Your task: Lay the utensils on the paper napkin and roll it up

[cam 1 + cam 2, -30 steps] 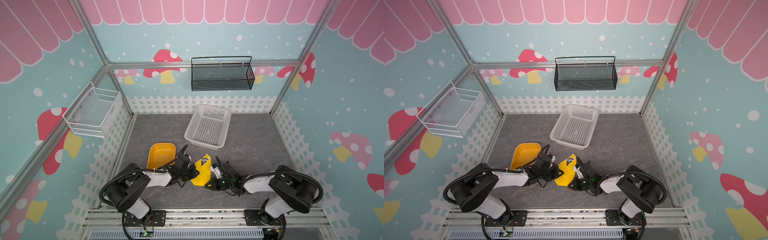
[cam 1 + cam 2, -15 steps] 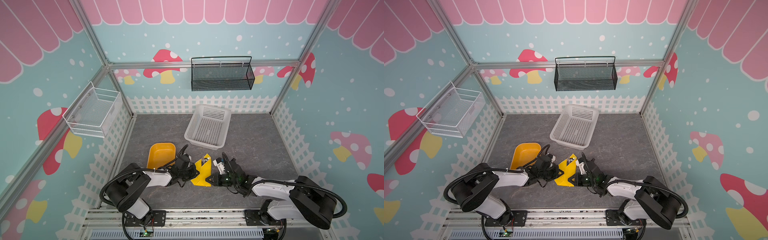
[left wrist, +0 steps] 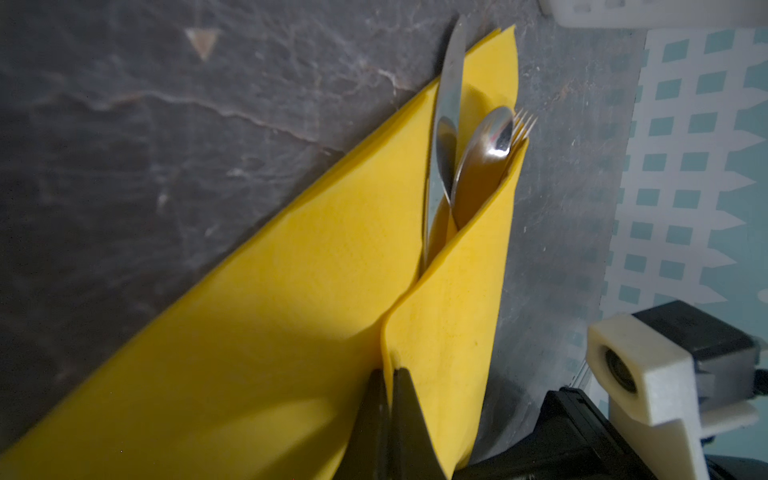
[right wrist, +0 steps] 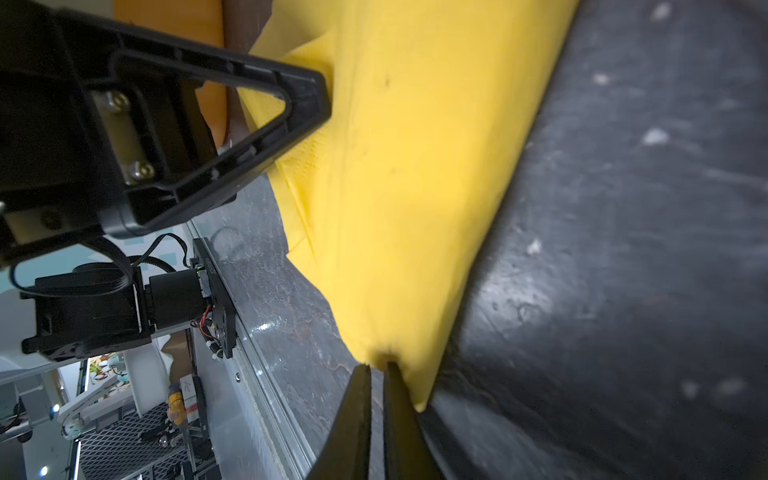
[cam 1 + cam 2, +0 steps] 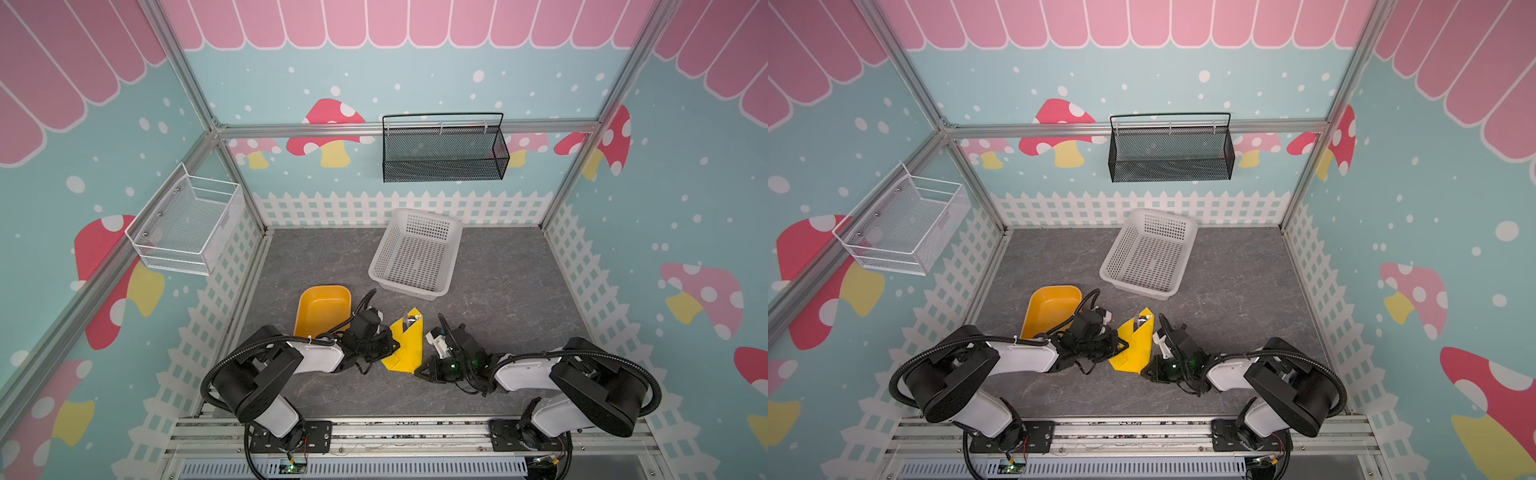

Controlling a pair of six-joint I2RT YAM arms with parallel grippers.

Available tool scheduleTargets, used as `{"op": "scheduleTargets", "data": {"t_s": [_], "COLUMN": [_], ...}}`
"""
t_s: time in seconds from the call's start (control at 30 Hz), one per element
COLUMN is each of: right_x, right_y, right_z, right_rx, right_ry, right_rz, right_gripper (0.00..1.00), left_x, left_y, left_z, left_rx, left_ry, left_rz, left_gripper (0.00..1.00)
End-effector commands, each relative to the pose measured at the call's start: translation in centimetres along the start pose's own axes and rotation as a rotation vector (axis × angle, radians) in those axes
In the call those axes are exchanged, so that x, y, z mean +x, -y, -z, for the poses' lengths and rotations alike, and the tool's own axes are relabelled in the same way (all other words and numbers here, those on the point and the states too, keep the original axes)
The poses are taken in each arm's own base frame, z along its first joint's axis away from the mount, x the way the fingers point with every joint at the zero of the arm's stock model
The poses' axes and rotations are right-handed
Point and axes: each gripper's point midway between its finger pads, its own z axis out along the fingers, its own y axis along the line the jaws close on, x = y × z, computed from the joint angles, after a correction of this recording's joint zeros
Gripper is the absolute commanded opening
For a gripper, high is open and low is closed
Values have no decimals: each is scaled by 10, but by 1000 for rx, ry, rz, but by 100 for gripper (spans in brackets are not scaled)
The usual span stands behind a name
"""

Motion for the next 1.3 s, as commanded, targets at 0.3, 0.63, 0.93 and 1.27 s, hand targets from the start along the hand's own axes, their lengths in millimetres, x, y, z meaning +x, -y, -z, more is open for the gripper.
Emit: {"op": "scheduleTargets", "data": {"t_s": [0.3, 0.63, 0.93, 1.27], "right_x": [-11, 2, -39, -30], "right_y": [-4, 17, -11, -24], "right_z": [13, 5, 26, -6], "right_rx": [-11, 46, 96, 46], "right_ry": [41, -8, 148, 19], "right_rz": [-22, -60, 55, 72], "right_gripper": [12, 12, 11, 12], "left_x": [1, 1, 0, 0], "left_y": [-8, -7, -9, -7], "left_z": [0, 1, 4, 4], "left_rx": [-15, -21, -23, -13], "left_ry": [3, 2, 15, 15], "left_rz": [29, 24, 23, 29], "left_gripper": [5, 5, 5, 5]}}
